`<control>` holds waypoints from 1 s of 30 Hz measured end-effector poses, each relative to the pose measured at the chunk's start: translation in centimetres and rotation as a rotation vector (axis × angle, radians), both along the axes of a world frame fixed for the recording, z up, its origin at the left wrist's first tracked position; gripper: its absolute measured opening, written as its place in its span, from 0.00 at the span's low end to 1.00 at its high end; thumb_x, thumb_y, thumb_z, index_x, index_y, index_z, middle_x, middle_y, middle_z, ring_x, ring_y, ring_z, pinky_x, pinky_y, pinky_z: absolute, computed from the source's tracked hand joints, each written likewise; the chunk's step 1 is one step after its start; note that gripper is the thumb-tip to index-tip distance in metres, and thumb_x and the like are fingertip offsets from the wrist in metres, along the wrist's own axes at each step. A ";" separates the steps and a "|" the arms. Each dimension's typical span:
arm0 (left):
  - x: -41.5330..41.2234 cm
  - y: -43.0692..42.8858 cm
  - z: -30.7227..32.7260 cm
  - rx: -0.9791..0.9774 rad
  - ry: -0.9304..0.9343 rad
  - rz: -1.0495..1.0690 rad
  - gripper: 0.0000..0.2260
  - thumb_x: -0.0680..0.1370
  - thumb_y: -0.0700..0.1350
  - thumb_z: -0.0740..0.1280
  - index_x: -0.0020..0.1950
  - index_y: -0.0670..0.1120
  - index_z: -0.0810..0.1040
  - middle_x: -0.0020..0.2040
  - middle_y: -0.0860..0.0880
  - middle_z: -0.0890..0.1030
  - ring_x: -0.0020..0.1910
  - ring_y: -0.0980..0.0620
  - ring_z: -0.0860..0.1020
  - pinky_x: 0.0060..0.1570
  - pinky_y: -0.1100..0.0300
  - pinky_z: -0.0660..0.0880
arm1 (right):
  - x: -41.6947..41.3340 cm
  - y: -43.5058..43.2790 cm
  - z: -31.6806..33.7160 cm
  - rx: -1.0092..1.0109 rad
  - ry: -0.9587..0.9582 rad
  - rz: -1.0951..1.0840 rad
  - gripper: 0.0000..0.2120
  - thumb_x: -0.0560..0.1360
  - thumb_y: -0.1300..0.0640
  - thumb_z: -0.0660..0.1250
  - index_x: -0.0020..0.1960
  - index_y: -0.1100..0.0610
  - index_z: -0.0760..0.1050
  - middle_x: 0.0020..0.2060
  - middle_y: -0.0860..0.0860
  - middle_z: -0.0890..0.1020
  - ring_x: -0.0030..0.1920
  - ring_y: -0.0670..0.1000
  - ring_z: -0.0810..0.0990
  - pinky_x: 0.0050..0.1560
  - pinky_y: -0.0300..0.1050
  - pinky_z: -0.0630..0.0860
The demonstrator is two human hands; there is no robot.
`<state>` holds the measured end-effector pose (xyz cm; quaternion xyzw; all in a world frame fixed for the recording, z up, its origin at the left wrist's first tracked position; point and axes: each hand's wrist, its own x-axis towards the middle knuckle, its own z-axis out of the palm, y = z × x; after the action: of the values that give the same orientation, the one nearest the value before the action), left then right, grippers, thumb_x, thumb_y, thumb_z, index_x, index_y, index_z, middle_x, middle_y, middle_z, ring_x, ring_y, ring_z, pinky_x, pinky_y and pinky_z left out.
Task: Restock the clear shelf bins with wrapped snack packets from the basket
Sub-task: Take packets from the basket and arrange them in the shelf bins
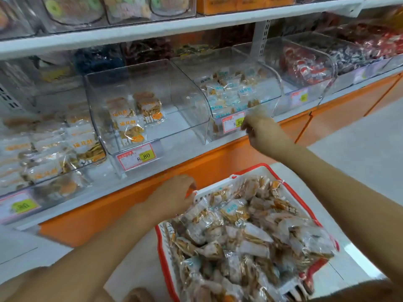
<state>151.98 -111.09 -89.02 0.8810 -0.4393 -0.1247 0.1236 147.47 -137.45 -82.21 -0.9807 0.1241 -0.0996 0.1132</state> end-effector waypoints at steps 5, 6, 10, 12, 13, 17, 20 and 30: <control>-1.8 3.2 -3.9 0.352 0.210 -0.073 0.06 0.79 0.46 0.61 0.48 0.46 0.75 0.48 0.46 0.79 0.42 0.50 0.75 0.34 0.61 0.67 | -5.4 6.3 -8.5 0.141 0.673 0.090 0.20 0.78 0.53 0.64 0.69 0.56 0.69 0.60 0.54 0.78 0.53 0.54 0.78 0.53 0.46 0.75; -2.1 3.9 -4.5 0.392 0.232 -0.088 0.05 0.79 0.45 0.61 0.49 0.46 0.74 0.47 0.46 0.79 0.42 0.51 0.74 0.33 0.62 0.66 | -6.0 7.4 -9.9 0.127 0.807 0.096 0.23 0.78 0.50 0.64 0.70 0.57 0.66 0.61 0.55 0.77 0.55 0.54 0.77 0.54 0.47 0.75; -2.8 6.0 -6.6 0.503 0.284 -0.079 0.07 0.79 0.43 0.59 0.46 0.43 0.74 0.41 0.46 0.73 0.38 0.50 0.70 0.33 0.59 0.63 | -7.6 10.4 -13.5 -0.065 1.058 0.125 0.25 0.75 0.50 0.68 0.67 0.62 0.70 0.50 0.54 0.78 0.51 0.54 0.77 0.51 0.47 0.74; -3.0 6.6 -7.3 0.499 0.288 -0.049 0.07 0.79 0.43 0.58 0.45 0.43 0.74 0.40 0.45 0.71 0.37 0.50 0.68 0.33 0.59 0.62 | -7.8 10.9 -13.7 -0.110 1.057 0.122 0.30 0.73 0.51 0.72 0.70 0.62 0.67 0.61 0.56 0.77 0.61 0.56 0.75 0.60 0.49 0.73; -3.1 6.8 -7.5 0.490 0.295 -0.038 0.08 0.79 0.43 0.59 0.45 0.42 0.75 0.40 0.45 0.72 0.37 0.50 0.69 0.33 0.59 0.63 | -7.7 11.1 -13.5 -0.128 1.064 0.127 0.33 0.72 0.51 0.73 0.71 0.62 0.65 0.64 0.56 0.75 0.64 0.57 0.73 0.63 0.50 0.72; -3.1 7.6 -7.1 0.429 0.332 -0.031 0.10 0.80 0.46 0.60 0.53 0.42 0.78 0.47 0.45 0.78 0.44 0.48 0.76 0.42 0.56 0.72 | -7.1 11.9 -12.8 -0.206 1.103 0.199 0.32 0.70 0.57 0.75 0.70 0.62 0.67 0.64 0.56 0.75 0.63 0.57 0.75 0.61 0.48 0.73; -2.9 7.8 -6.6 0.314 0.349 0.024 0.09 0.80 0.47 0.62 0.54 0.44 0.78 0.49 0.46 0.79 0.46 0.50 0.78 0.48 0.55 0.76 | -7.1 11.8 -12.5 -0.236 1.089 0.252 0.29 0.70 0.57 0.75 0.68 0.62 0.69 0.61 0.56 0.77 0.60 0.56 0.77 0.56 0.46 0.74; -3.5 5.7 1.4 -0.585 1.403 0.423 0.28 0.72 0.62 0.63 0.60 0.41 0.77 0.55 0.40 0.82 0.55 0.44 0.81 0.57 0.53 0.78 | -8.1 13.3 -5.3 -0.186 -0.443 0.497 0.18 0.68 0.59 0.75 0.52 0.56 0.70 0.52 0.53 0.77 0.51 0.55 0.73 0.50 0.44 0.71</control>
<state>148.51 -105.43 -87.66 0.5934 -0.0966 -0.5045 0.6197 139.37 -124.16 -87.54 -0.9416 -0.1561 -0.2904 0.0682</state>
